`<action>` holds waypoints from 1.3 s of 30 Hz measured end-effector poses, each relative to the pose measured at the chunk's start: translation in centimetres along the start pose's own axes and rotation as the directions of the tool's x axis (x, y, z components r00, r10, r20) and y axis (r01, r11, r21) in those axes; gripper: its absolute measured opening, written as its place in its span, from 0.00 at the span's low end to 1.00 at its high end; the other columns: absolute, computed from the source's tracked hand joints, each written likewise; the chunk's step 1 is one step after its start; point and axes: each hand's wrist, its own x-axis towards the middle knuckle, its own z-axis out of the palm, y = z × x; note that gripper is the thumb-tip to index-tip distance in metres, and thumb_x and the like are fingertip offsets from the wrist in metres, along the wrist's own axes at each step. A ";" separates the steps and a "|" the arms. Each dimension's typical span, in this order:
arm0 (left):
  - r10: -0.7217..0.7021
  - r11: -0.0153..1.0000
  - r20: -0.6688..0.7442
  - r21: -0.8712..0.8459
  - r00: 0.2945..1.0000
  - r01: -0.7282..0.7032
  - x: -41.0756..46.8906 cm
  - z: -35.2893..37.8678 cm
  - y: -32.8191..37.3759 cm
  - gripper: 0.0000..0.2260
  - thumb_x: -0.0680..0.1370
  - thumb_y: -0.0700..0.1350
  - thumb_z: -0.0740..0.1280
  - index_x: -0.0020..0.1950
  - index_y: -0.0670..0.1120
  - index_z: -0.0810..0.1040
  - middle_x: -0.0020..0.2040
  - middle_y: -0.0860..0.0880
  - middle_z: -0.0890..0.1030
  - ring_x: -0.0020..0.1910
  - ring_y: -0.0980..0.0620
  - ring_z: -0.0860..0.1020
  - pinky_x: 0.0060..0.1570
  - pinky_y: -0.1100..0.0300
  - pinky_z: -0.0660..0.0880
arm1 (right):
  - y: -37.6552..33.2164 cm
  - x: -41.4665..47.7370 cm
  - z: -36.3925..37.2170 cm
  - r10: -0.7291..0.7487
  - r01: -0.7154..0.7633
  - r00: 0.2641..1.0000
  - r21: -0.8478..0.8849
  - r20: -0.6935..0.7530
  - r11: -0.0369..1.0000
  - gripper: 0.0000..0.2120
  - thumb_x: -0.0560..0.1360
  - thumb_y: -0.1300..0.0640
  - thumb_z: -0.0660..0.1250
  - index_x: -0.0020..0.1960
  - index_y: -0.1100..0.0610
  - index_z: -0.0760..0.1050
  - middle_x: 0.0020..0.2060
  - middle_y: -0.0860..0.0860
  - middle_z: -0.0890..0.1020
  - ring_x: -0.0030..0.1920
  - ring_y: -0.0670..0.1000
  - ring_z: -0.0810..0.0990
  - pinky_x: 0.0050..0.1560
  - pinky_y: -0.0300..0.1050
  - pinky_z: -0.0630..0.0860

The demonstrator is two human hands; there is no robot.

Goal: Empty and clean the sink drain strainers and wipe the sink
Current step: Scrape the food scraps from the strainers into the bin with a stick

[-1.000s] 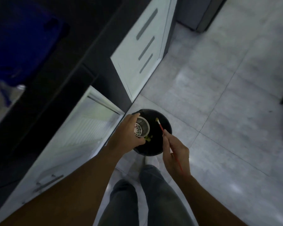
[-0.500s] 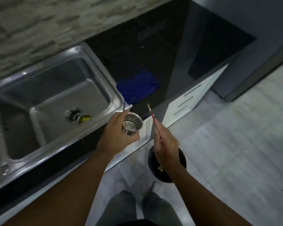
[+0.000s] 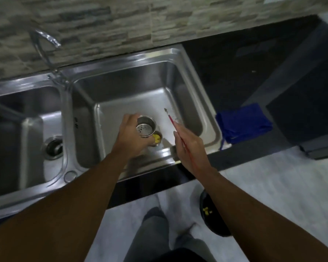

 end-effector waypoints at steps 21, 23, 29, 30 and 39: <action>-0.490 0.830 0.292 0.444 0.821 0.337 4.8 2.1 -14.9 0.28 0.72 0.42 0.75 0.69 0.45 0.69 0.65 0.40 0.76 0.63 0.39 0.76 0.61 0.48 0.76 | 4.3 8.5 9.3 0.104 -0.038 0.949 -0.219 0.297 0.975 0.15 0.83 0.58 0.60 0.68 0.53 0.77 0.39 0.47 0.81 0.38 0.45 0.77 0.42 0.36 0.74; -0.507 0.820 0.291 0.454 0.811 0.349 4.9 2.2 -15.2 0.29 0.72 0.41 0.75 0.70 0.45 0.68 0.66 0.40 0.75 0.64 0.39 0.75 0.62 0.48 0.75 | 4.8 8.4 9.3 0.099 -0.031 0.952 -0.230 0.291 0.973 0.16 0.83 0.57 0.59 0.69 0.51 0.76 0.39 0.43 0.77 0.40 0.41 0.74 0.43 0.24 0.67; -0.561 0.790 0.317 0.482 0.765 0.379 4.9 2.1 -14.9 0.35 0.69 0.42 0.79 0.71 0.44 0.64 0.68 0.41 0.71 0.66 0.39 0.73 0.65 0.47 0.73 | 6.4 8.4 9.6 0.127 -0.074 0.951 -0.193 0.282 0.978 0.16 0.84 0.56 0.58 0.70 0.52 0.75 0.41 0.43 0.79 0.42 0.39 0.77 0.46 0.22 0.66; -0.565 0.781 0.315 0.503 0.762 0.371 5.1 2.1 -14.8 0.36 0.68 0.43 0.79 0.71 0.44 0.64 0.68 0.42 0.70 0.67 0.39 0.72 0.66 0.47 0.72 | 6.5 8.5 9.6 0.128 -0.079 0.952 -0.182 0.277 0.980 0.16 0.84 0.57 0.59 0.70 0.52 0.75 0.43 0.43 0.81 0.42 0.40 0.78 0.47 0.24 0.68; -0.199 0.951 0.415 0.300 0.888 0.073 6.6 6.2 -12.2 0.45 0.66 0.53 0.81 0.77 0.47 0.61 0.77 0.46 0.65 0.75 0.44 0.65 0.72 0.52 0.64 | 6.7 8.5 8.6 0.141 -0.085 0.960 -0.225 0.243 0.971 0.18 0.85 0.54 0.56 0.73 0.52 0.72 0.39 0.45 0.78 0.37 0.41 0.77 0.44 0.38 0.77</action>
